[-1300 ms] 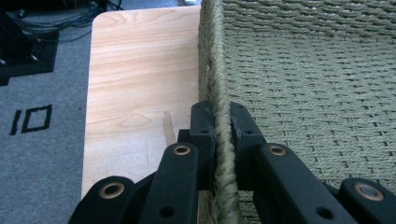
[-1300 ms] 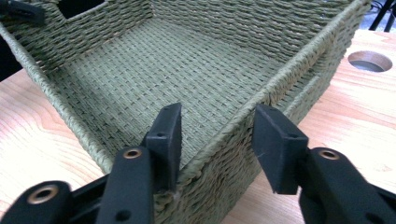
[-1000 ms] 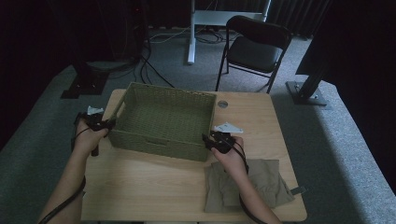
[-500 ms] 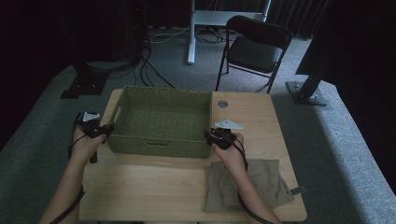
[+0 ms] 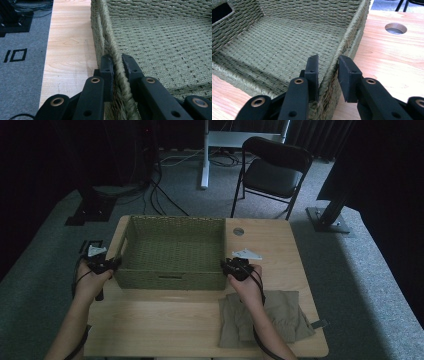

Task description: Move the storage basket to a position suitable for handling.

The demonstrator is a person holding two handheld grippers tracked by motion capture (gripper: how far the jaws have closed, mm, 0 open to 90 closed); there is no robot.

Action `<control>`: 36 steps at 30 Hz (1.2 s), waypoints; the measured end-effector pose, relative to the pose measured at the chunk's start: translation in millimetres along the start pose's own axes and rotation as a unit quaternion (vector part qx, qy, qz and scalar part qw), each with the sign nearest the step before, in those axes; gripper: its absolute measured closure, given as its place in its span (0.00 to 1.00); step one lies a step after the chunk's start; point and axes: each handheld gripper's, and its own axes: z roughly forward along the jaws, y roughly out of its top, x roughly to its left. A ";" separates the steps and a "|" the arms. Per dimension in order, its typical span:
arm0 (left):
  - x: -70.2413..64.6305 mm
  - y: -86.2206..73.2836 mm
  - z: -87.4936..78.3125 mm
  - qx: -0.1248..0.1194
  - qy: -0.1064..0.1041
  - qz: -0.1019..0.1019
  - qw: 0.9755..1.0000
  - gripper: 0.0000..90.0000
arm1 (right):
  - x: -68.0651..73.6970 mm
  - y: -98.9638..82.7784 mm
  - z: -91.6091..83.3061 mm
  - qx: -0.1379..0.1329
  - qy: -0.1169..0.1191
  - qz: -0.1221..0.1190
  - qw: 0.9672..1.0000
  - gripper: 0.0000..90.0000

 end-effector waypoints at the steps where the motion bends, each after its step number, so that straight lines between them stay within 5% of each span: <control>1: 0.0 0.0 0.0 0.000 0.000 0.000 1.000 0.90 | 0.0 0.0 0.0 0.000 0.000 0.000 1.000 0.79; 12: 1.4 0.2 0.7 -0.005 -0.008 0.003 1.000 0.88 | -0.4 -2.0 -4.2 0.003 0.005 0.013 1.000 0.78; 17: 10.6 9.5 3.0 -0.023 -0.014 -0.019 0.999 0.57 | 0.1 10.3 0.8 0.004 0.019 0.001 1.000 0.60; 21: 14.3 22.9 2.9 -0.029 -0.004 -0.022 0.999 0.41 | -2.2 23.9 8.1 -0.010 0.004 0.001 1.000 0.49; 28: 15.0 43.2 16.1 -0.032 0.000 -0.023 0.999 0.35 | -14.7 41.2 27.2 -0.006 -0.028 0.026 0.999 0.46; 32: 16.3 50.7 28.3 -0.024 0.005 -0.025 0.999 0.41 | -20.9 44.1 40.5 0.004 -0.025 0.042 0.999 0.50; 36: 15.5 51.8 37.1 -0.025 0.026 -0.002 0.999 0.41 | -23.3 44.2 49.7 0.019 -0.015 0.070 0.997 0.54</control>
